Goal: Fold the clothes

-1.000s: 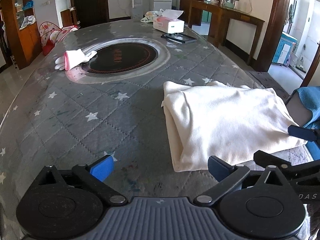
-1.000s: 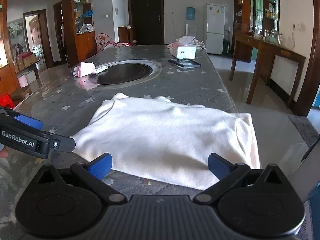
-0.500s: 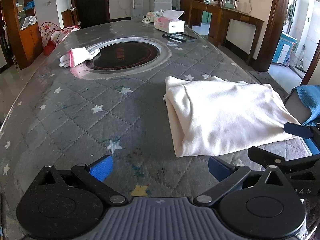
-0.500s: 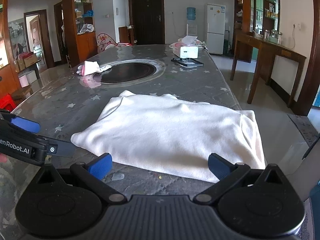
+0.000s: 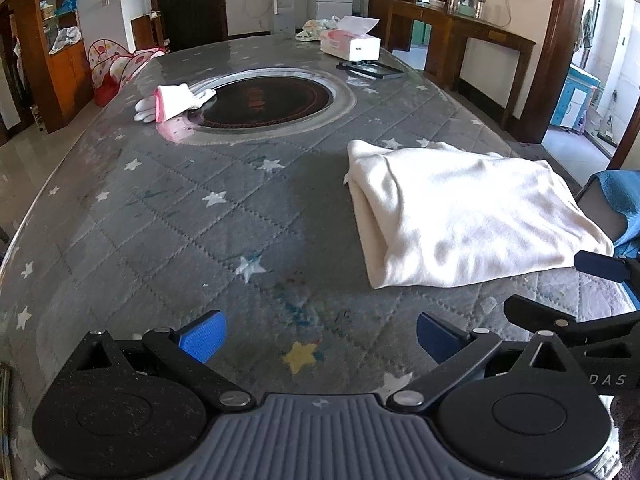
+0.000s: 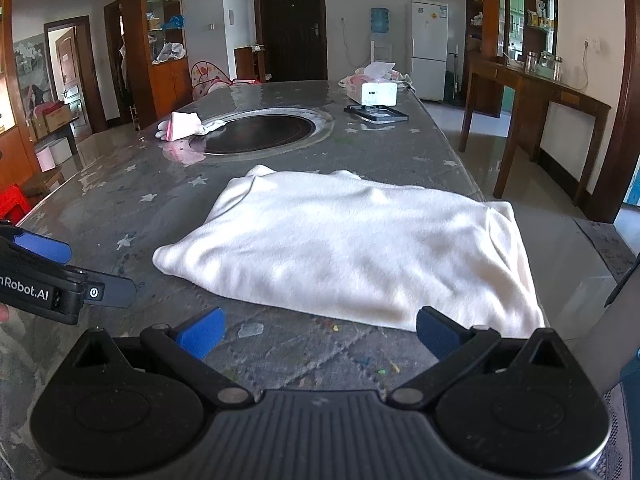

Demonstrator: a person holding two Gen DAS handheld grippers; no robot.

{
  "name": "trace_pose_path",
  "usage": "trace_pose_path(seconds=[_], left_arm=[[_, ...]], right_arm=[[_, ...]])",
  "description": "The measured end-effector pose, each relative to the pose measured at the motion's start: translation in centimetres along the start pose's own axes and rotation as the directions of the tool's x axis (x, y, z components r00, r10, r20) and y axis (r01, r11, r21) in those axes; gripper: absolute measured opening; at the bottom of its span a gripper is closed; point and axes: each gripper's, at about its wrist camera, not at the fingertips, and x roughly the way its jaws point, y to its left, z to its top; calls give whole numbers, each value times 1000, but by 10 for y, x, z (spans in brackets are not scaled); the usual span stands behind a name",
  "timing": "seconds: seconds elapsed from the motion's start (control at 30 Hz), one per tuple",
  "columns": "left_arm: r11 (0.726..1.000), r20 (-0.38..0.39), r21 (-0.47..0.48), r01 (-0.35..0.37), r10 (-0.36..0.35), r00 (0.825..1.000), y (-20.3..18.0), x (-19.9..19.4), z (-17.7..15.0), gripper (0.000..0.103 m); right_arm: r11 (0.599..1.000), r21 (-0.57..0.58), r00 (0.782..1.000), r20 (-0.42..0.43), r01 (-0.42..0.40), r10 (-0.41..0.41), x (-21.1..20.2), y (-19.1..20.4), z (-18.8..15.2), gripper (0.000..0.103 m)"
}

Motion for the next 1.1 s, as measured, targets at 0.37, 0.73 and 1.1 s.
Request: trace_pose_path(seconds=[0.37,0.73,1.1], left_arm=[[1000,-9,1,-18,18,1000,3,-5,-12,103],[1000,-25,-2,-20,20,999,8,-3,-20,103],[999,-27,-4,-36,36,999,9,-3,-22,103]], right_arm=[[1000,13,1000,7,-9,9,-4,7,-5,103],[999,39,1000,-3,-1,1,-4,10,-13,103],[999,49,1000,2,-9,9,-4,9,-13,103]])
